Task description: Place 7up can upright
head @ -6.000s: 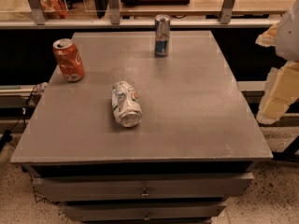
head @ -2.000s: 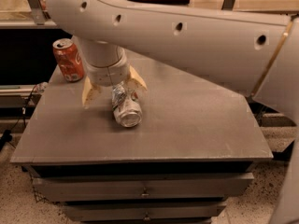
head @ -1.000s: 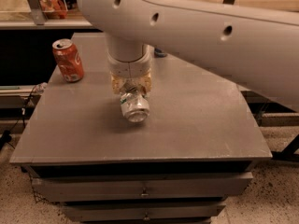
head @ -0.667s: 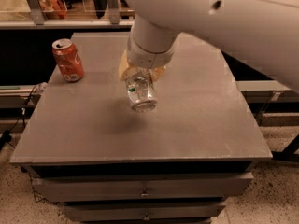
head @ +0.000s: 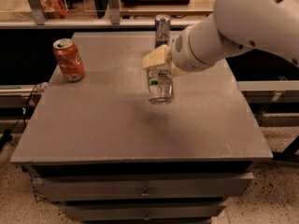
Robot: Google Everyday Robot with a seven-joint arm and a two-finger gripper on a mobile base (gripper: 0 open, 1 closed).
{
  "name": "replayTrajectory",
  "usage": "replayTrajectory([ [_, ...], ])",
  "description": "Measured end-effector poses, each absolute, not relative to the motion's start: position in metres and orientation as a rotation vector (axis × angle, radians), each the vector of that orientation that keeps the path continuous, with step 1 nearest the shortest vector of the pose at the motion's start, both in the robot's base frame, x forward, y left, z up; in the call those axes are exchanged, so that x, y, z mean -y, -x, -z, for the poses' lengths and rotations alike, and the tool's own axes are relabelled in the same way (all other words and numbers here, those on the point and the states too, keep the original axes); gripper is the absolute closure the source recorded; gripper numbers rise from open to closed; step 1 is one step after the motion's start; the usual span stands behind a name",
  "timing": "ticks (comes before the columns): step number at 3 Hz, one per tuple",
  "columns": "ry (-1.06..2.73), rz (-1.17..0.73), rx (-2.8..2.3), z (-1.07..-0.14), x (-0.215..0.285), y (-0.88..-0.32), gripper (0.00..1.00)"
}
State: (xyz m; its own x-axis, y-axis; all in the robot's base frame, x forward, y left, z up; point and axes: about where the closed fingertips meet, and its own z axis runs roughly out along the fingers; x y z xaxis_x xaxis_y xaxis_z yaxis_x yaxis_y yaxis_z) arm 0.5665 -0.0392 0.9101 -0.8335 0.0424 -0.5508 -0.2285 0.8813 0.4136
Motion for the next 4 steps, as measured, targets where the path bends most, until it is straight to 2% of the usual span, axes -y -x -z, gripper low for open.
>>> replayTrajectory([
  [1, 0.084, -0.978, -2.198, -0.9369, 0.0241, -0.6136, 1.00],
  [2, 0.046, -1.074, -2.137, -0.9343, 0.0307, -0.6216, 1.00],
  [4, 0.100, -1.061, -2.102, -0.9352, 0.0281, -0.6189, 1.00],
])
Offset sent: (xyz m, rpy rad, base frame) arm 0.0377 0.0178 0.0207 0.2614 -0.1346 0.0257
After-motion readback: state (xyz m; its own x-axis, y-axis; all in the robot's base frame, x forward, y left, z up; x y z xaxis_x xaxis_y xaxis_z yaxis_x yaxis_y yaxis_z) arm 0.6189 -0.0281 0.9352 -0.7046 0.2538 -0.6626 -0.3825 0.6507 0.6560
